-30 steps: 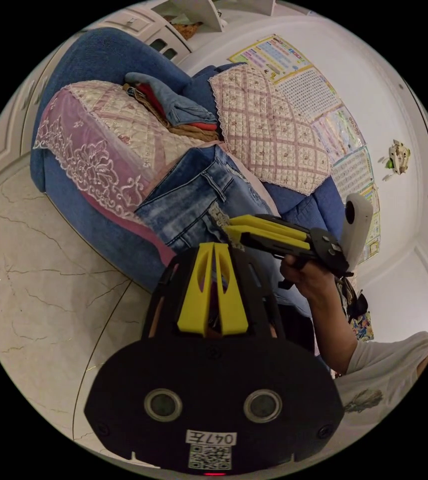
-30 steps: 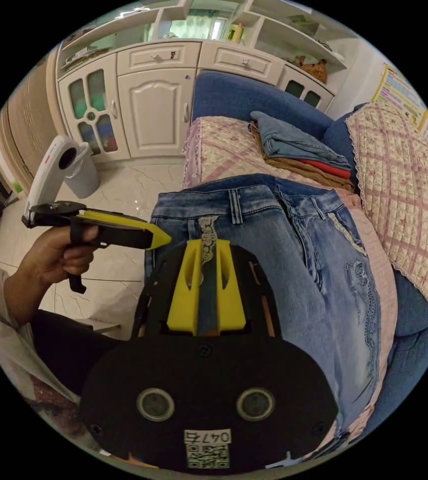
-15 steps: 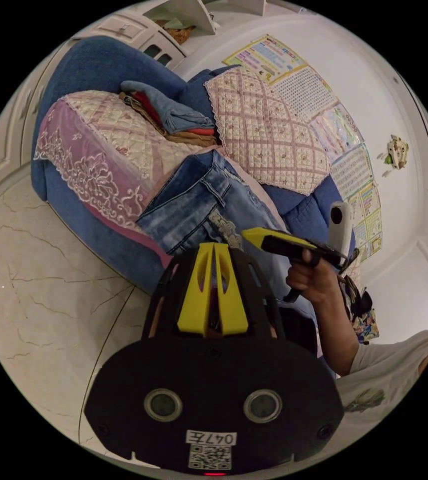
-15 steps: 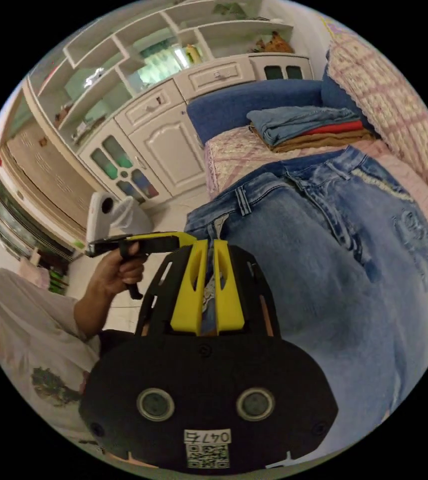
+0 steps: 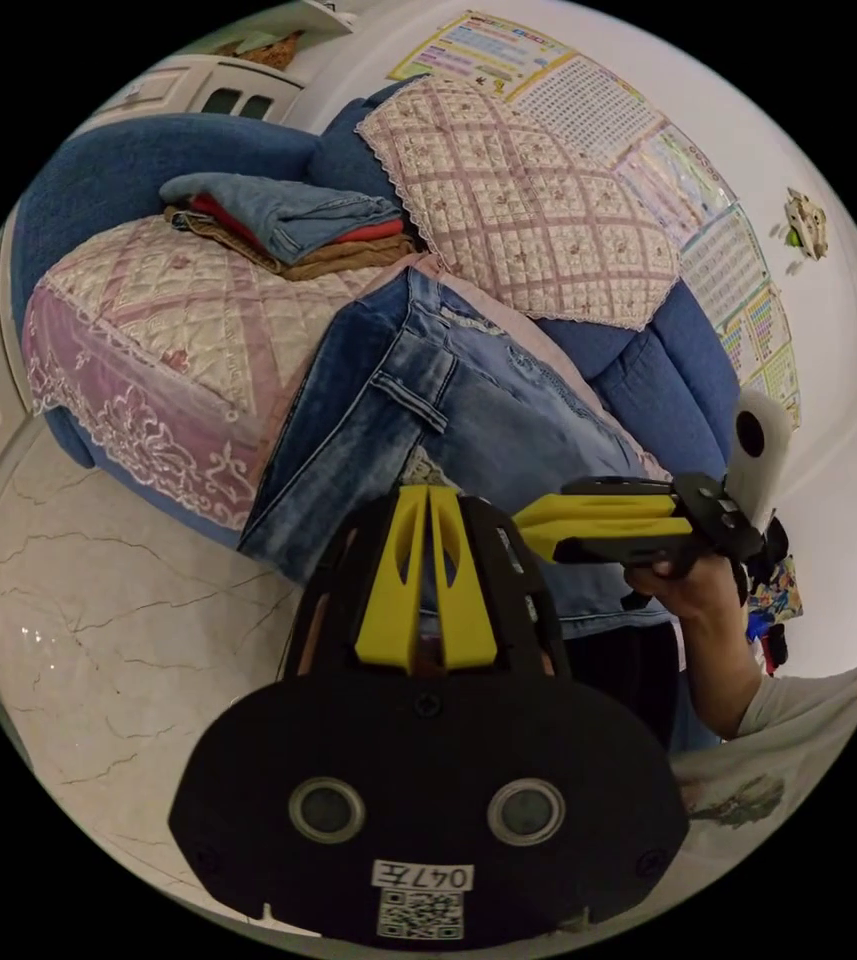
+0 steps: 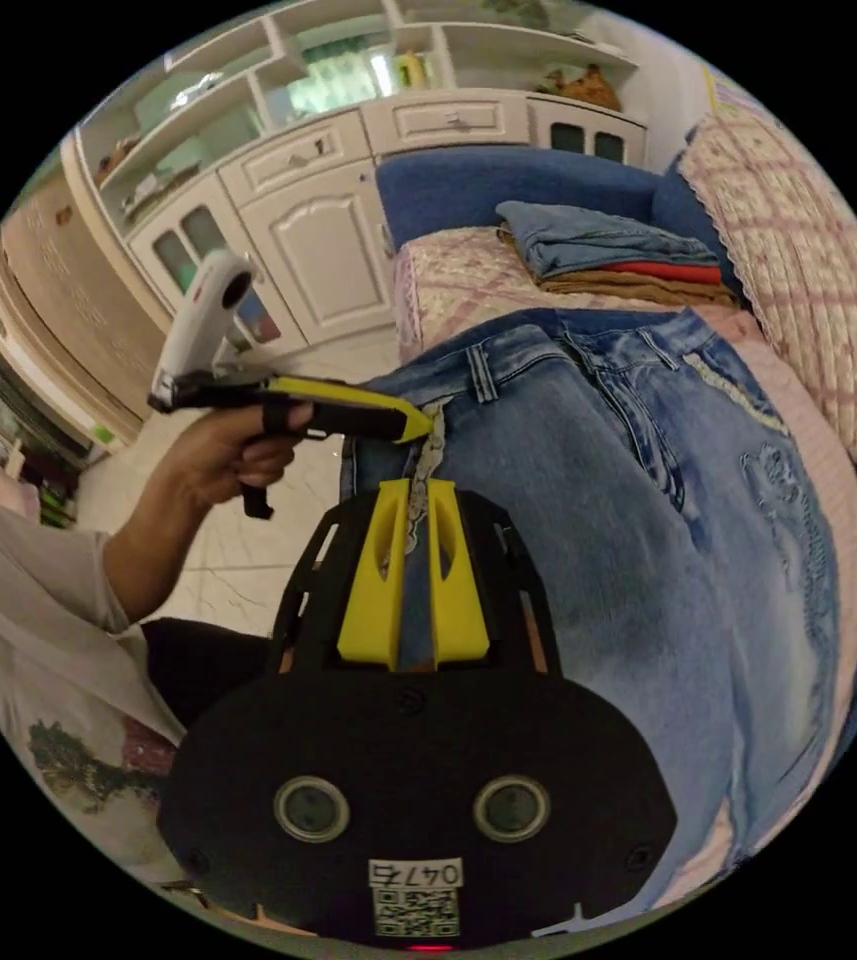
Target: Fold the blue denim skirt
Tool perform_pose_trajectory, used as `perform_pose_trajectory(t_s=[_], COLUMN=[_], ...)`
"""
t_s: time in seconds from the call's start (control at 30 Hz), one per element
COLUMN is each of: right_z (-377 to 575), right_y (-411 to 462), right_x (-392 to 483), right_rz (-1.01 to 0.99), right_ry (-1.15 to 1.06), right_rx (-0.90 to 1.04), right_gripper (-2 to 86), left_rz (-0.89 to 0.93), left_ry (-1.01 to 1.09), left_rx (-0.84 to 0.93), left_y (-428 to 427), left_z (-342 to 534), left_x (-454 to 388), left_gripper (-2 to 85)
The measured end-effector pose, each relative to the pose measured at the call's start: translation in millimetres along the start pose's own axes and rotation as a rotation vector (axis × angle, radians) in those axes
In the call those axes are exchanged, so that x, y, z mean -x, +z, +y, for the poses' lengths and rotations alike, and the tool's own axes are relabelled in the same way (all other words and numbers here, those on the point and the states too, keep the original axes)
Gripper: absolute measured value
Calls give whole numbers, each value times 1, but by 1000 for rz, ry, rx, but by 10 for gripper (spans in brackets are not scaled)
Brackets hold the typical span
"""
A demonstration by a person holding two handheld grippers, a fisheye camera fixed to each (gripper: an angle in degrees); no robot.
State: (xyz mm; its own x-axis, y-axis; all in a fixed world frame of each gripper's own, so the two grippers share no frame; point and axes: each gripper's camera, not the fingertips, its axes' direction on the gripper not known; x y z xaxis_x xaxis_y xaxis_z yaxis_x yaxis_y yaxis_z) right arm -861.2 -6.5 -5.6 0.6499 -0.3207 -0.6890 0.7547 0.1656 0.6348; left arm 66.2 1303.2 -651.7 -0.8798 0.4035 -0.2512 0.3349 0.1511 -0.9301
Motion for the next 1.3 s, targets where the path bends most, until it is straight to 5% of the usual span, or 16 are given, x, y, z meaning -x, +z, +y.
perform_pose_trajectory(t_s=[0.2, 0.43, 0.6, 0.87, 1.3], right_z=[26, 86, 135, 316, 649], right_y=[72, 125, 190, 176, 256], right_x=[27, 30, 42, 47, 86], right_rz=[206, 125, 178, 492, 990], right_ry=[-113, -65, -81, 236, 843], right_rx=[118, 33, 138, -411, -528], right_gripper=[5, 6, 6, 5, 77], left_rz=[25, 67, 99, 42, 212], left_ry=[4, 11, -29, -35, -272], left_rx=[-25, 9, -13, -254, -177], left_y=[-13, 1, -9, -102, -80], left_z=[12, 14, 17, 63, 74], left_x=[-5, 0, 7, 22, 48], left_gripper=[-10, -10, -10, 28, 102])
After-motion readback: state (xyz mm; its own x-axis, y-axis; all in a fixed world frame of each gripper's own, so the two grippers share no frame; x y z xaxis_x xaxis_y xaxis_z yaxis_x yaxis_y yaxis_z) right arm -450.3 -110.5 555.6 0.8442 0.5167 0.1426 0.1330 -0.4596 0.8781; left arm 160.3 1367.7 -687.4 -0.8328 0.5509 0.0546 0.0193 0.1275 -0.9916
